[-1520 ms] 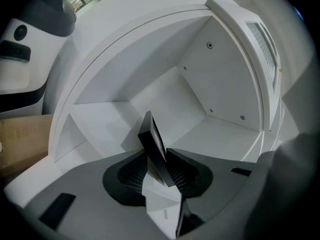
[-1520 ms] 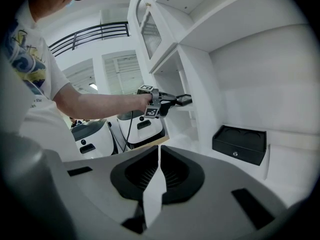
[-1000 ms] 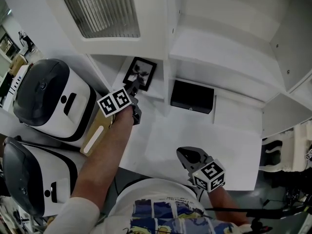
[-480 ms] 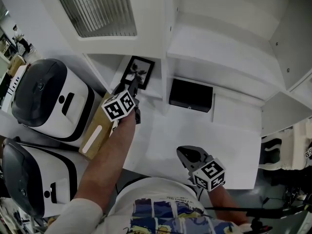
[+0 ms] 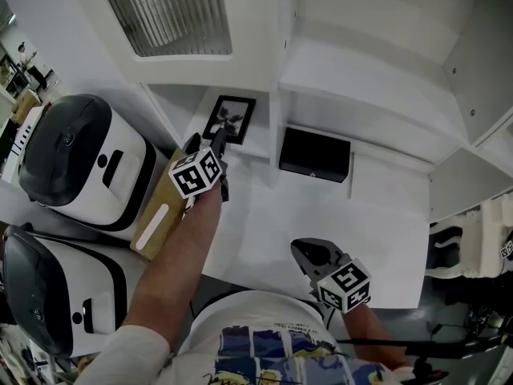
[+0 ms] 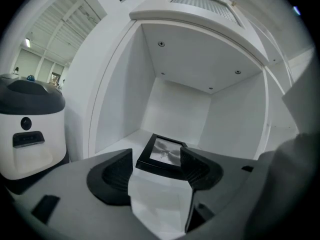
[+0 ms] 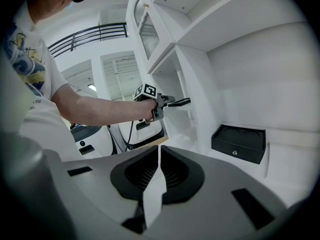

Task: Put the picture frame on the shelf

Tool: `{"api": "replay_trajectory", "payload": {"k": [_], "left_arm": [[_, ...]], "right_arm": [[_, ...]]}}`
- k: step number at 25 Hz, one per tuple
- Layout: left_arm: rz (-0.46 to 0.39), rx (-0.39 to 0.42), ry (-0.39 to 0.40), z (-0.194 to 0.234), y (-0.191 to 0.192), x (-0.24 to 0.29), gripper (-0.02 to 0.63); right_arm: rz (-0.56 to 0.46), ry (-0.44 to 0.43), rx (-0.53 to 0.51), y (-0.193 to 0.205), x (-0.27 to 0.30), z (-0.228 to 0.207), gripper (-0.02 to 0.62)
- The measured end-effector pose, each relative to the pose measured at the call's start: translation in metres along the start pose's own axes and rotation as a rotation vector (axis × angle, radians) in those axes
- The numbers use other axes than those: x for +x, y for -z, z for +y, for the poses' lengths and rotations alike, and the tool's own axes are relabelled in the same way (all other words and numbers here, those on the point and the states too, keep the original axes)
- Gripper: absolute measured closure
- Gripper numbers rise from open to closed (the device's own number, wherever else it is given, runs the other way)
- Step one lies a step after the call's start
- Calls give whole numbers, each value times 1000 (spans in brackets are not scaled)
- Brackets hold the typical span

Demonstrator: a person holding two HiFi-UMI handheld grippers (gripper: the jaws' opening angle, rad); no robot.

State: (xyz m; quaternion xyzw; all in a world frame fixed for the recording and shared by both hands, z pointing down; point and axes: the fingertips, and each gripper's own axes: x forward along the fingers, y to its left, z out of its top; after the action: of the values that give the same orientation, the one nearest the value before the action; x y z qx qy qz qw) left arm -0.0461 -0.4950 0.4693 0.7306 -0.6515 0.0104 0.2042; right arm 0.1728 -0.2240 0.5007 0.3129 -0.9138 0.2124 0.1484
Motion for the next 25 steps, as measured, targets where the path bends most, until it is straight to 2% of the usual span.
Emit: {"api": "replay_trajectory", "payload": {"k": [9, 11, 16, 22, 25], "left_arm": [[23, 54, 95, -7, -4, -27, 316], [33, 81, 137, -12, -5, -38, 348], [41, 166, 235, -16, -5, -80, 478], [62, 238, 366, -5, 4, -135, 541], [79, 262, 462, -4, 9, -166, 568]], "right_arm": [[10, 15, -15, 2, 8, 18, 560], [13, 17, -16, 3, 11, 25, 560], [26, 27, -20, 7, 20, 47, 560], [28, 49, -23, 6, 38, 79, 560], [26, 66, -34, 6, 47, 96, 560]]}}
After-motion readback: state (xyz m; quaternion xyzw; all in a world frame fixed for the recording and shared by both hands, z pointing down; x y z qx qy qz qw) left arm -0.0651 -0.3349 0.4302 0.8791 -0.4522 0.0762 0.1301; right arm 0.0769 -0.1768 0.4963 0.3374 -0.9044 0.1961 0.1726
